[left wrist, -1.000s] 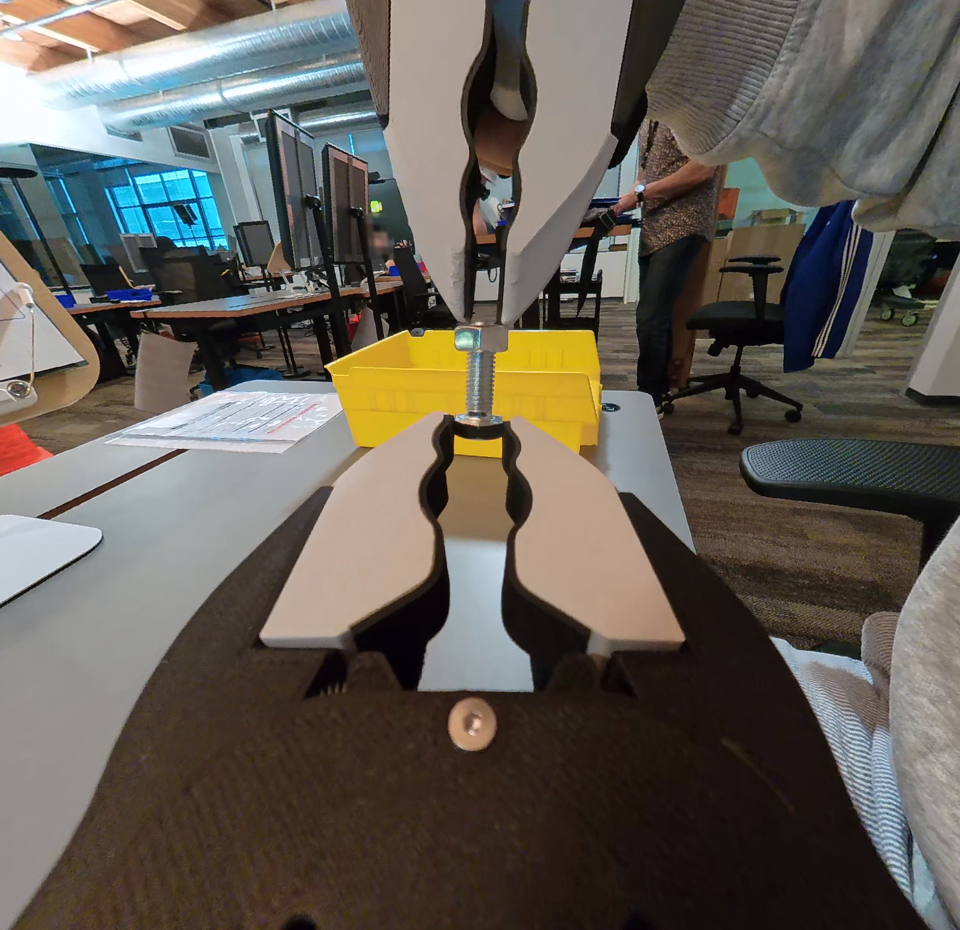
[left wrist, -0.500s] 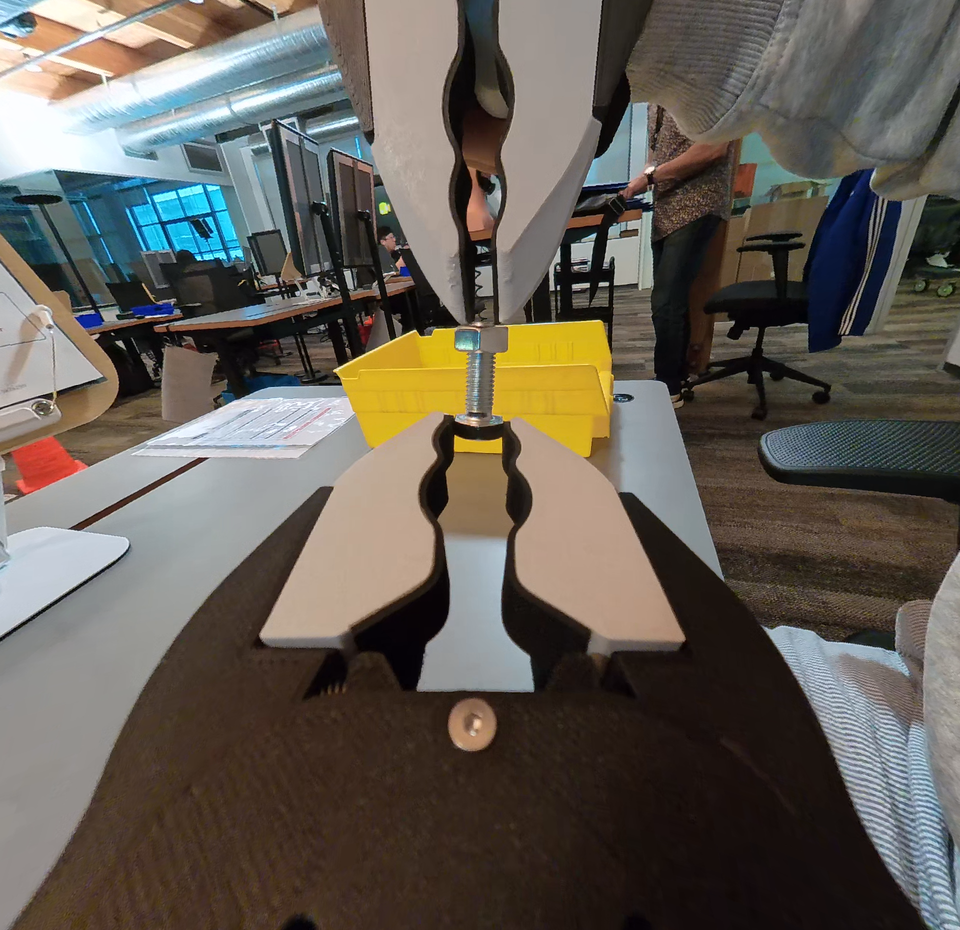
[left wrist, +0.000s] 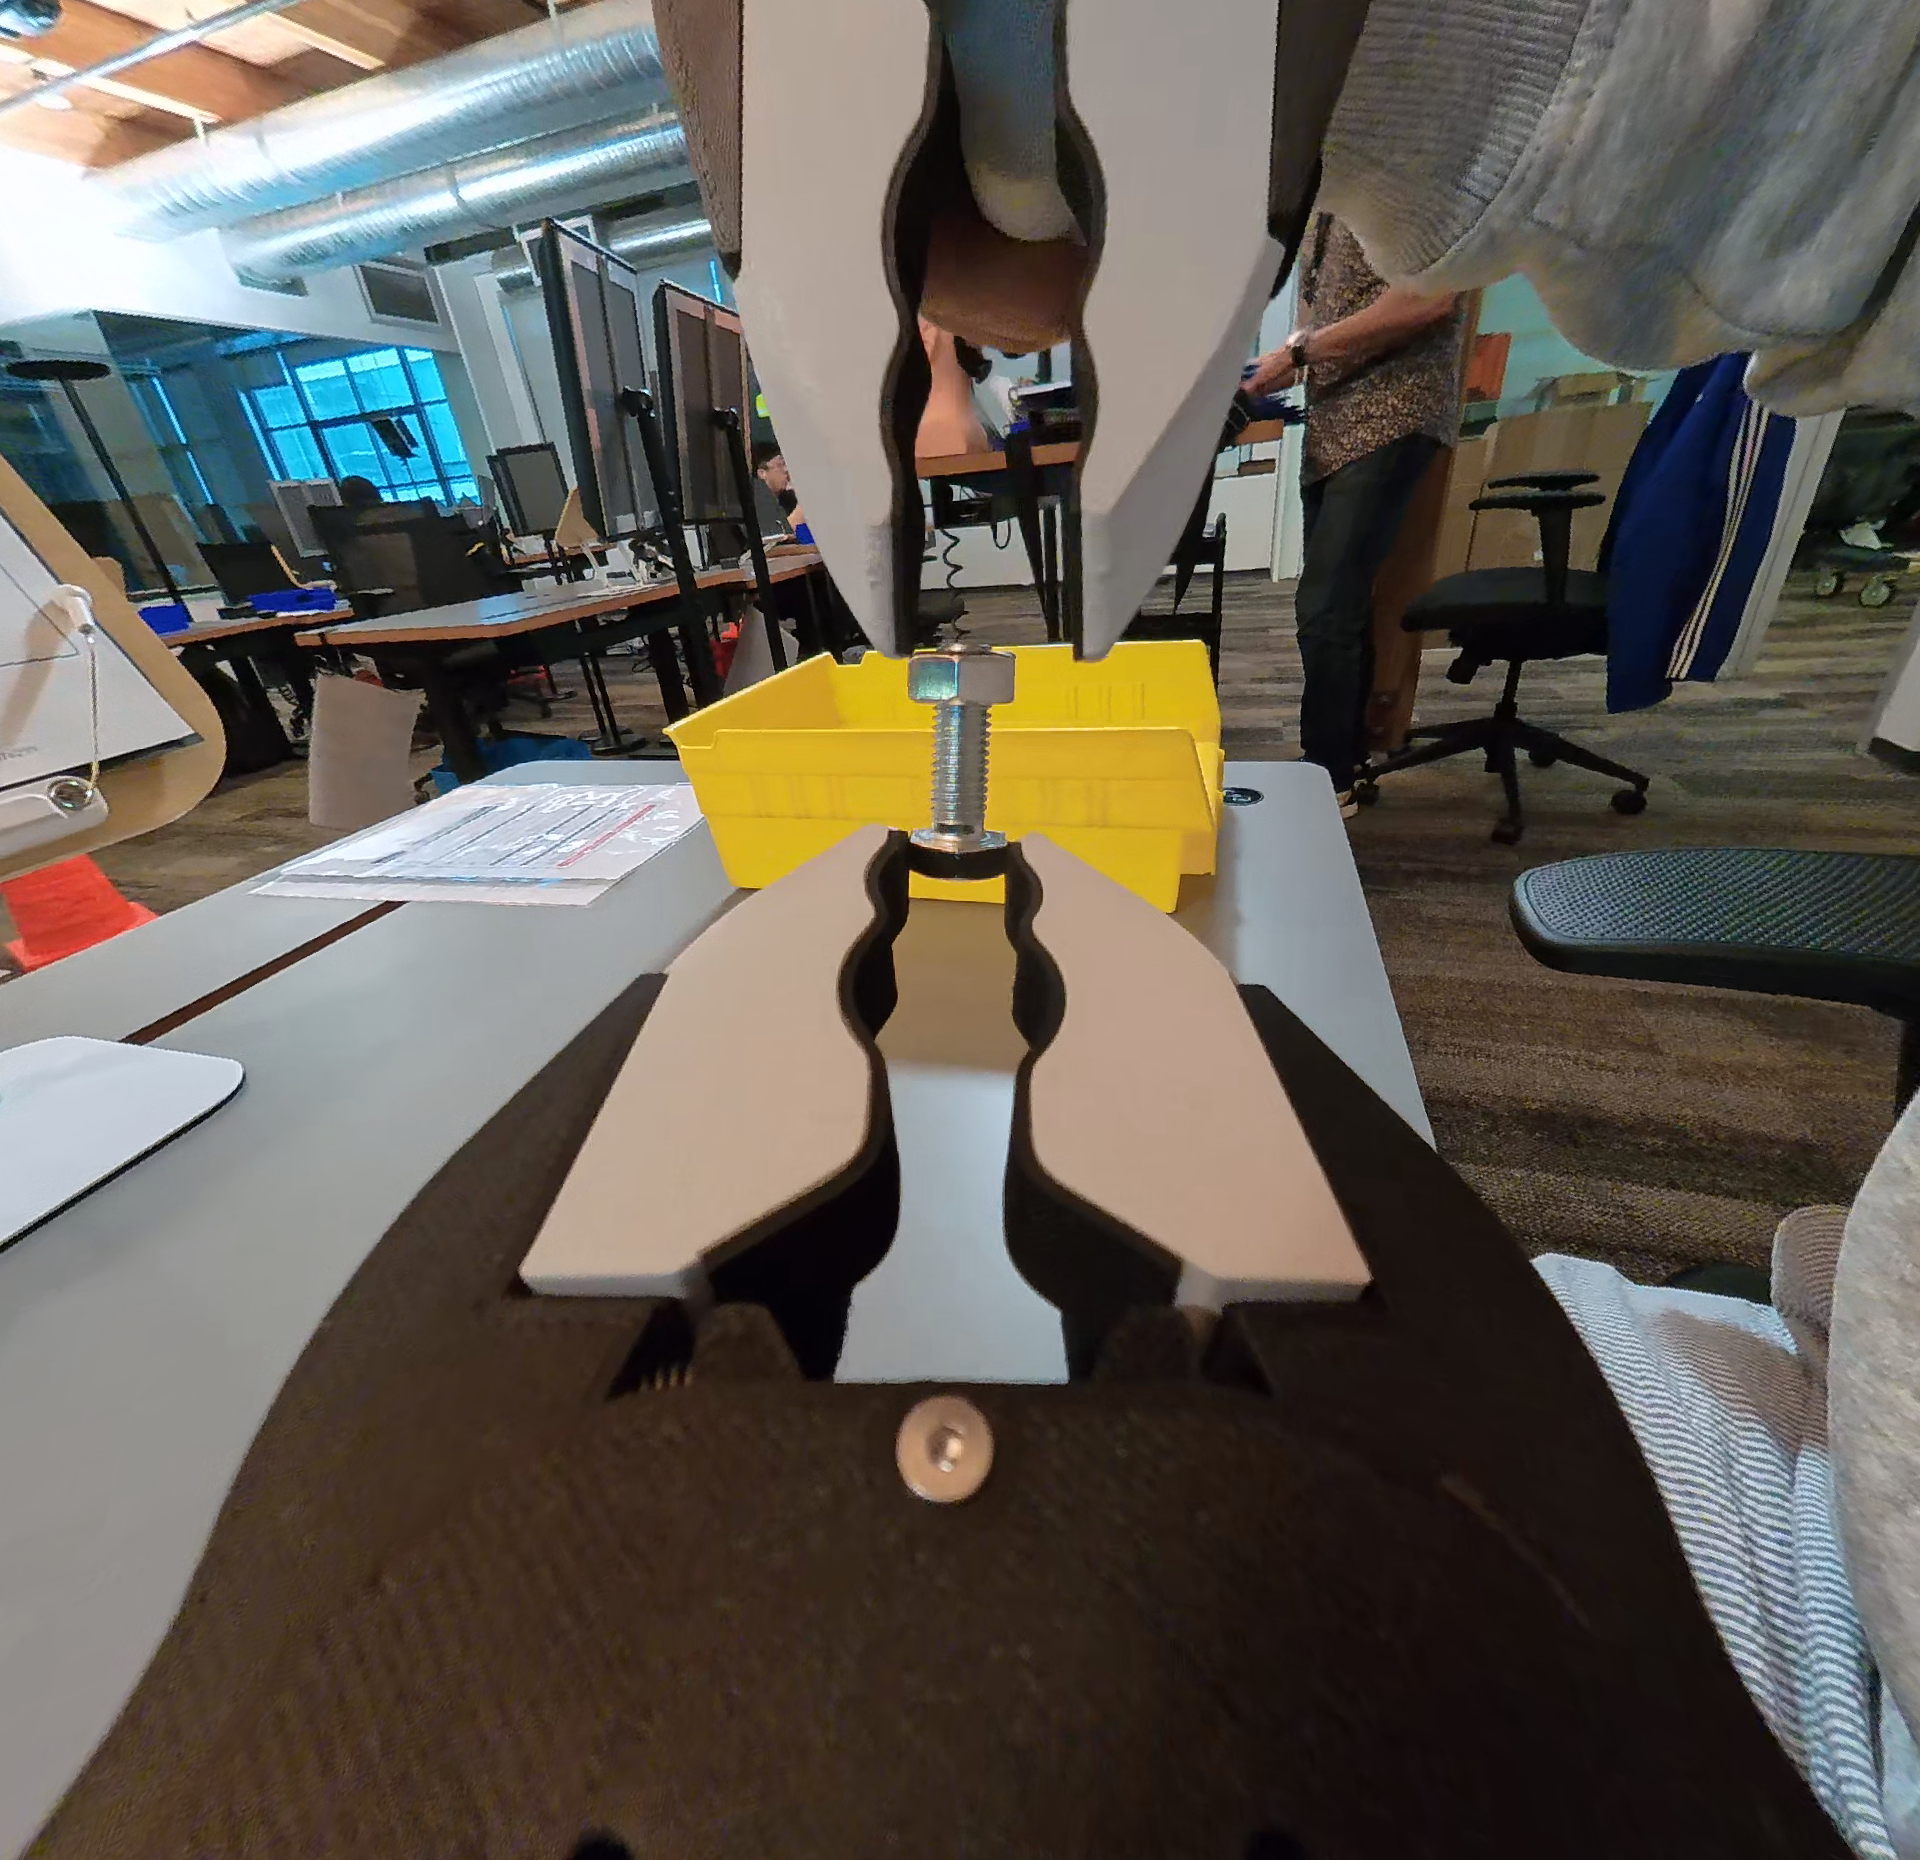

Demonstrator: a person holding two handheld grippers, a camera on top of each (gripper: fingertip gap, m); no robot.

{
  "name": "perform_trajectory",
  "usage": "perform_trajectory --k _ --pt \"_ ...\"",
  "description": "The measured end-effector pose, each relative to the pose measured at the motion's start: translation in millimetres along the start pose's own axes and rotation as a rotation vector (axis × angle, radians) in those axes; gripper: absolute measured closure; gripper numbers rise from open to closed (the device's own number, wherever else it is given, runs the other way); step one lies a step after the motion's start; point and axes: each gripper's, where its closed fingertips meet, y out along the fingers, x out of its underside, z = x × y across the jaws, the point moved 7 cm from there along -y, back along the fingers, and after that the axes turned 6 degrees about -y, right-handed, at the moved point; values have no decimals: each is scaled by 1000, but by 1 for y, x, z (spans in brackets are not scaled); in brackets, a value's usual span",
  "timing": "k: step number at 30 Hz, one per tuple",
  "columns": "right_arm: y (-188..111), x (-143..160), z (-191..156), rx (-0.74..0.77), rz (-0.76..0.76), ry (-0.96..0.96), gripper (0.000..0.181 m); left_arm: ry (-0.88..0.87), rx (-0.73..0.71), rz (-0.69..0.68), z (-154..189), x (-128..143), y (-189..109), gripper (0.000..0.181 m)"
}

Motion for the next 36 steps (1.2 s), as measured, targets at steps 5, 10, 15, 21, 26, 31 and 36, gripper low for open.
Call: perform_trajectory --k 5,10,15,21,26,31,36 --pt "5 -4 -2 14 -3 -46 157 6 4 -5 1 1 1 162" --pt "5 1 1 16 -47 -25 156 -5 -12 13 -2 -1 -1 162" --pt "5 5 0 16 -55 -5 154 -12 -15 12 -2 -1 -1 162" --pt "5 8 1 15 -72 0 155 -18 -20 12 -3 -1 -1 162" --pt "7 8 -5 -18 -64 6 160 -71 -16 54 -7 -5 -5 163" --pt "5 -3 -10 -17 -26 -28 160 -22 -53 5 -7 0 -1 162" --pt "3 -12 -9 16 -8 -62 157 -18 -41 8 -5 -1 -1 162"
